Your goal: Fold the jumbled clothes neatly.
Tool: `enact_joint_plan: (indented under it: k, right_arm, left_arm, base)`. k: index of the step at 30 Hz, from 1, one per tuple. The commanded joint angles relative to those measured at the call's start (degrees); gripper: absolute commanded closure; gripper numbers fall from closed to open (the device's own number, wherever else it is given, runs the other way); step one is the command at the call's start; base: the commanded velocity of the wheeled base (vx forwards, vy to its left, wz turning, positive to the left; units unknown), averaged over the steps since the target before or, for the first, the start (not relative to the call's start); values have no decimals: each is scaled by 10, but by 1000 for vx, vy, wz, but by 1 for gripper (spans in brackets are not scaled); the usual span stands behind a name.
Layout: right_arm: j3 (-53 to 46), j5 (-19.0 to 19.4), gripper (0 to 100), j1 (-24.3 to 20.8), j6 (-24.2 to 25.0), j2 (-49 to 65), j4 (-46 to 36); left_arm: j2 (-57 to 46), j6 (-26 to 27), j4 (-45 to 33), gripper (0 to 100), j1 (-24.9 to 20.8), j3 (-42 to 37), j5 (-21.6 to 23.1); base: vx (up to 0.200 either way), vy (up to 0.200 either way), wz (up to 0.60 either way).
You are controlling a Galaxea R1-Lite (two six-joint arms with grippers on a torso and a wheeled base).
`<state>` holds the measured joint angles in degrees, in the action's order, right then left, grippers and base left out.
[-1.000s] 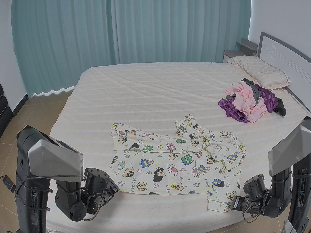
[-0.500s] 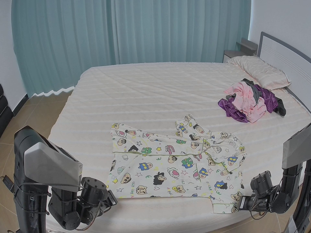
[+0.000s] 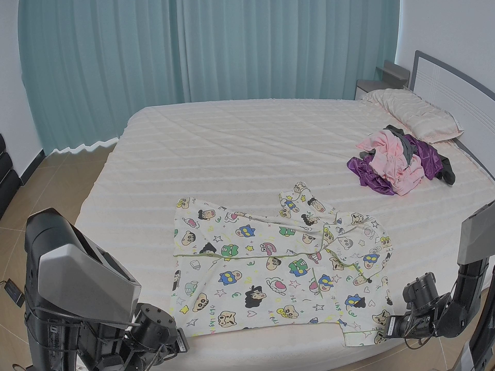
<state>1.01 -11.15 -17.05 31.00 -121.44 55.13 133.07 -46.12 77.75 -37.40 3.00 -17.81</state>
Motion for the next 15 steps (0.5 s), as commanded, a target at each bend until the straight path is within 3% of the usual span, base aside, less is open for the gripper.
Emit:
enact_joint_plan:
  k: [1,15]
  right_arm:
    - [-10,0,100,0,-7,1,-13]
    - [-10,-2,100,-9,-27,-12,-62]
  left_arm:
    - [5,5,-8,100,-12,-15,0]
    - [4,11,-102,100,-62,-29,2]
  base:
    - [0,0,0]
    - [0,0,0]
